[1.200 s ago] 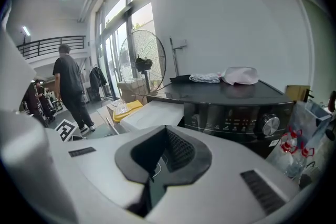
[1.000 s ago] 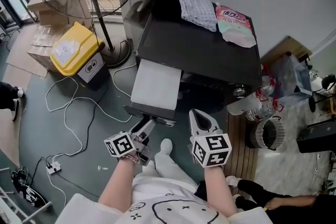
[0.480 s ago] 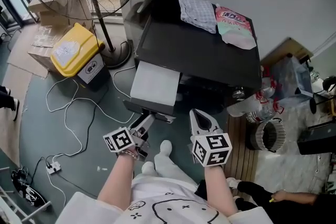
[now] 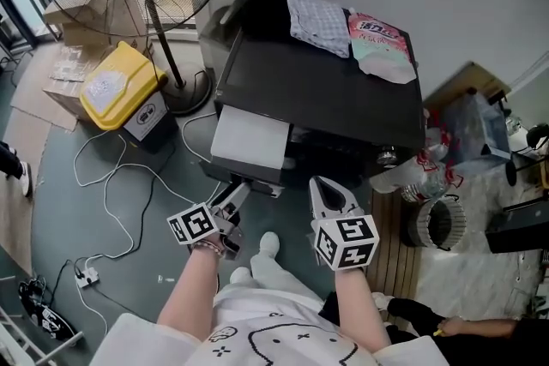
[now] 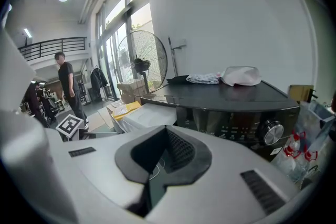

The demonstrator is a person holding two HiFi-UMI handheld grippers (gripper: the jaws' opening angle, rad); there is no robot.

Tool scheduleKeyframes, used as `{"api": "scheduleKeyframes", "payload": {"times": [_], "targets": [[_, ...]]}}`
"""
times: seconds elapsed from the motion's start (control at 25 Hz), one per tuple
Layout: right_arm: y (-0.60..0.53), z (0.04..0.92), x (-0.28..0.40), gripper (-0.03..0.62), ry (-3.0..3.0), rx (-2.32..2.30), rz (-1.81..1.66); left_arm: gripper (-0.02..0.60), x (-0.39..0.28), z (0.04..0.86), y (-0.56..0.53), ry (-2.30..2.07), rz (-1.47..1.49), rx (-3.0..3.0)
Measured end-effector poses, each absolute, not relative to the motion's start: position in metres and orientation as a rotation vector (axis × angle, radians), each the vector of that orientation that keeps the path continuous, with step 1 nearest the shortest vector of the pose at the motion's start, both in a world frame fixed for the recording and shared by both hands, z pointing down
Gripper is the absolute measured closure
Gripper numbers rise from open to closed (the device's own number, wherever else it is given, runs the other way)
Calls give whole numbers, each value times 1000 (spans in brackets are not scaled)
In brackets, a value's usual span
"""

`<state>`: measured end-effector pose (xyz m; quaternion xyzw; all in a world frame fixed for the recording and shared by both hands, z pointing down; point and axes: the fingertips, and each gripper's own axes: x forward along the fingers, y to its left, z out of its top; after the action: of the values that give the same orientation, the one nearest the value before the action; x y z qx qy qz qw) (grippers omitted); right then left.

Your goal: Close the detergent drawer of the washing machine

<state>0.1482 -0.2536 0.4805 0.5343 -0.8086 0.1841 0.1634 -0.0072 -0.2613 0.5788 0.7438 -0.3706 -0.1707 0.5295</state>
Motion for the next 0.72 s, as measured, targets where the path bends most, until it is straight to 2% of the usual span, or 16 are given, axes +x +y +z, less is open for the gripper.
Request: {"api": "scheduleKeyframes", "payload": {"times": [0.72], "targets": [[-274, 477, 152, 600, -2319, 1512, 513, 295, -1, 577, -306, -931, -413, 1755]]}}
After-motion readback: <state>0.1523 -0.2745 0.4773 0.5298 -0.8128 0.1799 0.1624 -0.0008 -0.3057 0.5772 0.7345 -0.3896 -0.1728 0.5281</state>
